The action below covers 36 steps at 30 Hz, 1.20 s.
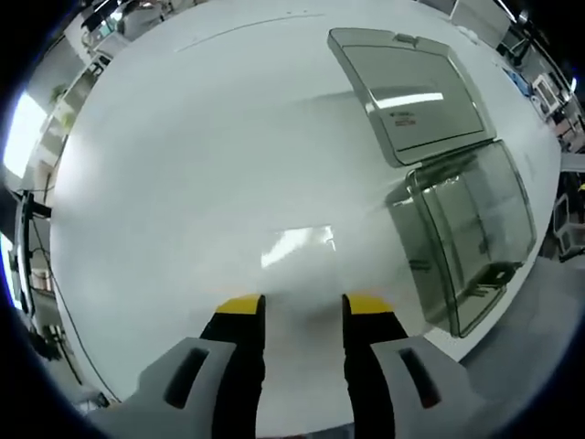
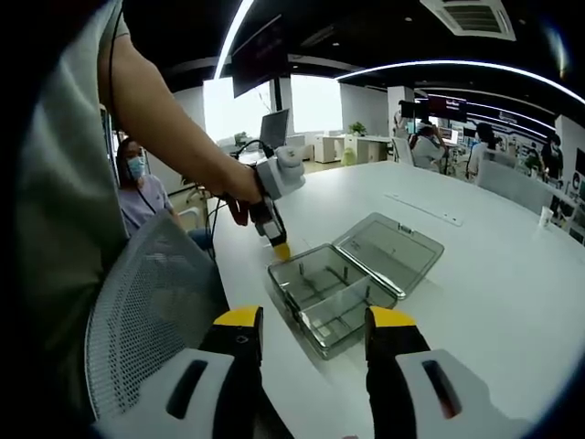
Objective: Insert the divider into the dual guide fixture by aligning both edges with the guide slots and pushing it downward to the bottom, including one-sided entry, uneven engagement, binding, and posture correction.
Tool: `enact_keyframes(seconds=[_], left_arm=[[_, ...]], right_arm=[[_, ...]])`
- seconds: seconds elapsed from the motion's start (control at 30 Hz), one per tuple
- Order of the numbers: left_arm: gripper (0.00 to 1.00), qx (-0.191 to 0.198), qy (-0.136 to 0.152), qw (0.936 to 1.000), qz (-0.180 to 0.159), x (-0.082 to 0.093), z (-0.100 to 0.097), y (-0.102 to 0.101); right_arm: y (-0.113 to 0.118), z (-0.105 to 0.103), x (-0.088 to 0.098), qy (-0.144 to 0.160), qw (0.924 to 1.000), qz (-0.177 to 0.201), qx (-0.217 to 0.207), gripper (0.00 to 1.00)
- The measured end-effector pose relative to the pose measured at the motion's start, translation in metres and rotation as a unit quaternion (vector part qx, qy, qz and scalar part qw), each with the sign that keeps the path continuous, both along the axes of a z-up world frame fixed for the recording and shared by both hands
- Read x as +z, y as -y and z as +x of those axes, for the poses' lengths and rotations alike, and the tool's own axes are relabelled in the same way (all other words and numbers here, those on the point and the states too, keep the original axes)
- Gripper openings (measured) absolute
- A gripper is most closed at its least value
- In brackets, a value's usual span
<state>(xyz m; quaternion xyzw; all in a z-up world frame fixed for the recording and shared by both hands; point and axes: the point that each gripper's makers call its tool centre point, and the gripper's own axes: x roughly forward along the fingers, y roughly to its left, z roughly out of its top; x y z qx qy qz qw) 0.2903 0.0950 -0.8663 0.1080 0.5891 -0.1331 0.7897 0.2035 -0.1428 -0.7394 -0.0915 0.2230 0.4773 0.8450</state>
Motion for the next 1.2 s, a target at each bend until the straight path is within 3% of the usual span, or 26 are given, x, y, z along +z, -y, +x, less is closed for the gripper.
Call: enact_keyframes(seconds=[1.2], left_arm=[[0.30,-0.022,0.021,0.9992,-0.026,0.019,-0.007,-0.001]], right_arm=[[-0.004,0.005,0.002,-0.001,1.0000,0.002,0.007,0.42]])
